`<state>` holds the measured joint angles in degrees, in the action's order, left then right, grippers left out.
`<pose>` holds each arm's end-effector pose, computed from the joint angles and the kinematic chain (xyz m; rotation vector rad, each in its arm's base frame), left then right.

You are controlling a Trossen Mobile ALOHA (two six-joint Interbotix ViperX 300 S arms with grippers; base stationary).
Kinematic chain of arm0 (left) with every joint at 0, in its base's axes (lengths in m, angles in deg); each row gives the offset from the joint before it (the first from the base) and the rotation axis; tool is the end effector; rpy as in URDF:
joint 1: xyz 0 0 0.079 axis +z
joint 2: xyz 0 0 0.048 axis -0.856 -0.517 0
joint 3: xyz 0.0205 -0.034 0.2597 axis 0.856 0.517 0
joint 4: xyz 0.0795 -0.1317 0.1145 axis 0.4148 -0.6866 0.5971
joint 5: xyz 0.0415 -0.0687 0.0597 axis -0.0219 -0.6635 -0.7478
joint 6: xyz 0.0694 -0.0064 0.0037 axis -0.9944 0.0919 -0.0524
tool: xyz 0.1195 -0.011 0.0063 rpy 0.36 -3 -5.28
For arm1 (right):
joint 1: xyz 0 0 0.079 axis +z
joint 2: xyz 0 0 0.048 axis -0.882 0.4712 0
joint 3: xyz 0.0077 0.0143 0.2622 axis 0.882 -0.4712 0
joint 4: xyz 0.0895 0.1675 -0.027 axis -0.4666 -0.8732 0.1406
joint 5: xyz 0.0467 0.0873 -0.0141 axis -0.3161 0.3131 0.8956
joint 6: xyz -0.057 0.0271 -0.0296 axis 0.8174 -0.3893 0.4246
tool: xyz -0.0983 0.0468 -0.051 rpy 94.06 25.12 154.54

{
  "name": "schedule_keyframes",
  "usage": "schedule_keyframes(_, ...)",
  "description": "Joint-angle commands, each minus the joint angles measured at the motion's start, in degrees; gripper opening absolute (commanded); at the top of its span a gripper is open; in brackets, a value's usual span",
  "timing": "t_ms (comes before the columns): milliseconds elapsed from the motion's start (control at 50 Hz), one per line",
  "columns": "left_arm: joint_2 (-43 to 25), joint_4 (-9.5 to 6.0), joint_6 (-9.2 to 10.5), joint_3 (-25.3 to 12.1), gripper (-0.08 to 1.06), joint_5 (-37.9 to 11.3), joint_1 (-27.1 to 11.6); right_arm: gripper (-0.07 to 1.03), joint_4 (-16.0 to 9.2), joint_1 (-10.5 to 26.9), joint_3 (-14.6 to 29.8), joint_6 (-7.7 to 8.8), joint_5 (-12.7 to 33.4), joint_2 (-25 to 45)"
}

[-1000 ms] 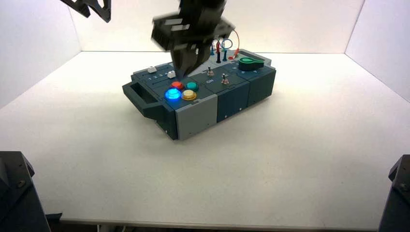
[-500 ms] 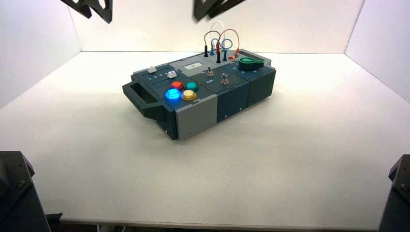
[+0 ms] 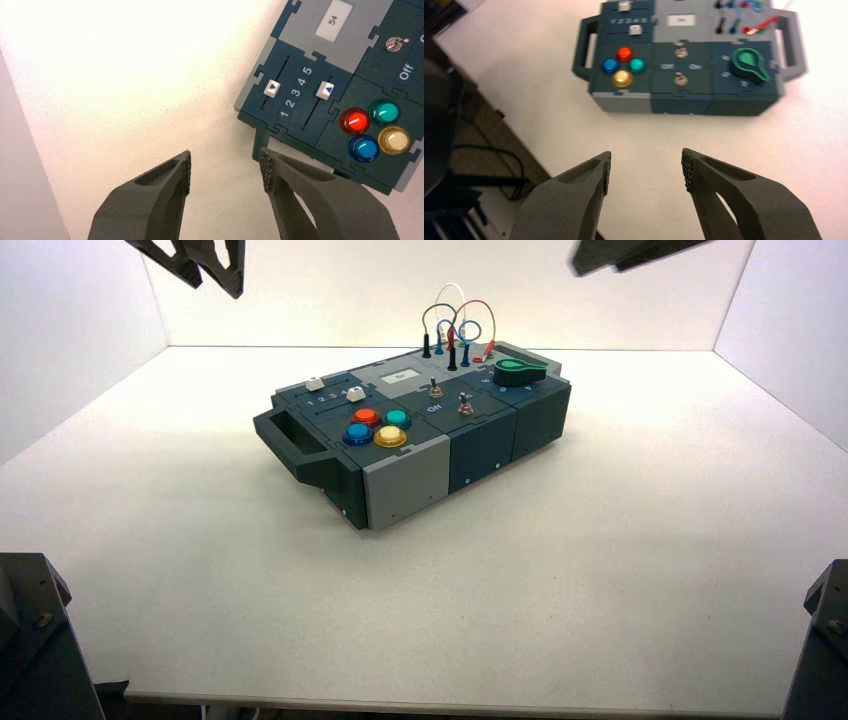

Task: Push the blue button with the right gripper.

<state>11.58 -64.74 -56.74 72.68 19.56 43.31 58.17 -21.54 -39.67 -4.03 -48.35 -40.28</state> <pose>0.3246 -0.0814 0.0976 0.3597 1.0900 -0.3156 0.1884 0.1785 0.1590 -0.1919 0.8422 0.6974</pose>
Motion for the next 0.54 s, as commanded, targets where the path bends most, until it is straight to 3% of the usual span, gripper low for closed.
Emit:
schedule_keyframes(20, 0.2, 0.00, 0.00, -0.7, 0.71, 0.3, -0.7, 0.73, 0.4, -1.1, -0.2, 0.09, 0.8, -0.8)
schedule_keyframes(540, -2.1, 0.09, 0.00, -0.7, 0.71, -0.4, -1.8, 0.73, 1.1, -1.1, -2.5, 0.18, 1.3, 1.2)
